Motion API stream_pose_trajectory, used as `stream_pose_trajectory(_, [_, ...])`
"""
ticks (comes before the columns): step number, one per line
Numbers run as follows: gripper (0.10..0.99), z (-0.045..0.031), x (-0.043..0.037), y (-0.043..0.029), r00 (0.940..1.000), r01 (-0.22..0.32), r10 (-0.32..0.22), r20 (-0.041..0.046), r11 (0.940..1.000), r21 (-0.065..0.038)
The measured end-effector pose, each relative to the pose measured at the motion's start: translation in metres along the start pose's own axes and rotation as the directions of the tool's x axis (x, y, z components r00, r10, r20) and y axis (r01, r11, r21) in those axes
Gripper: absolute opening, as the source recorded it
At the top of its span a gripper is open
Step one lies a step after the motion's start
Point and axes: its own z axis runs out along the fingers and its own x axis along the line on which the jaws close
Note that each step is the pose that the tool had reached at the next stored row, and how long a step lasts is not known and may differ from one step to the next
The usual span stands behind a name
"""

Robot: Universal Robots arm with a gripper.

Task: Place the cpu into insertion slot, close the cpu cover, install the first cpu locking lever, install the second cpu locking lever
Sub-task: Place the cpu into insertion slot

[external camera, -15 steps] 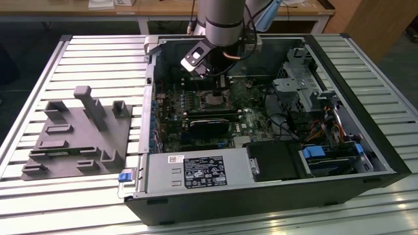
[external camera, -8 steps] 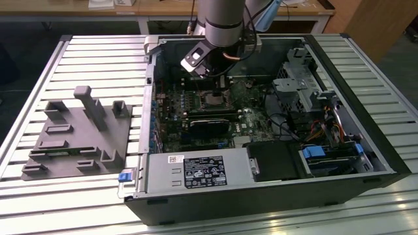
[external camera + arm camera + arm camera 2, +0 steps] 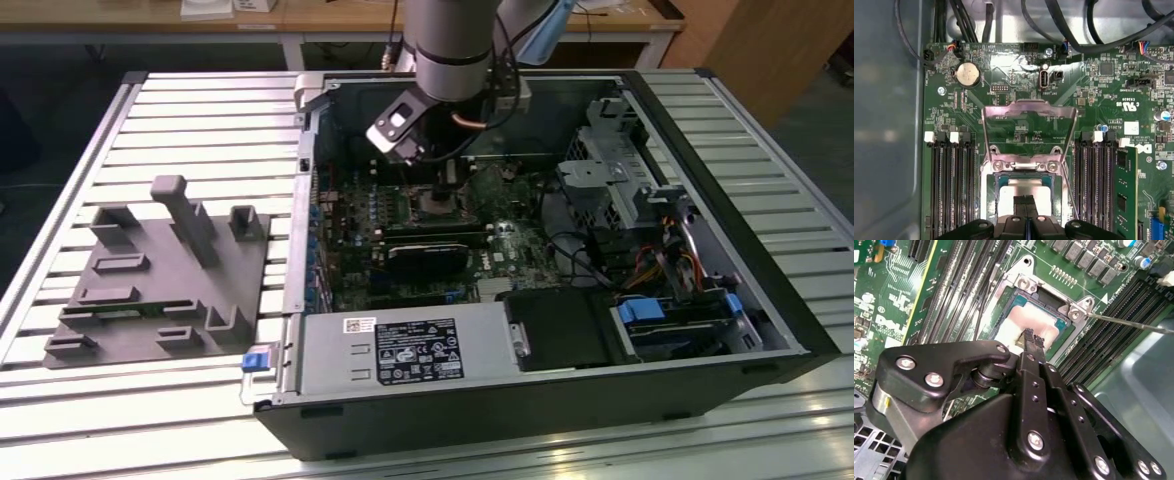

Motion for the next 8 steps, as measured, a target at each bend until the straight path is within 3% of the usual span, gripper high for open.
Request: stream_pose_trajectory(8, [0.106,0.005,-0.0001,-0.0021,1.0,0.0,0.0,0.0002,1.0,0.0])
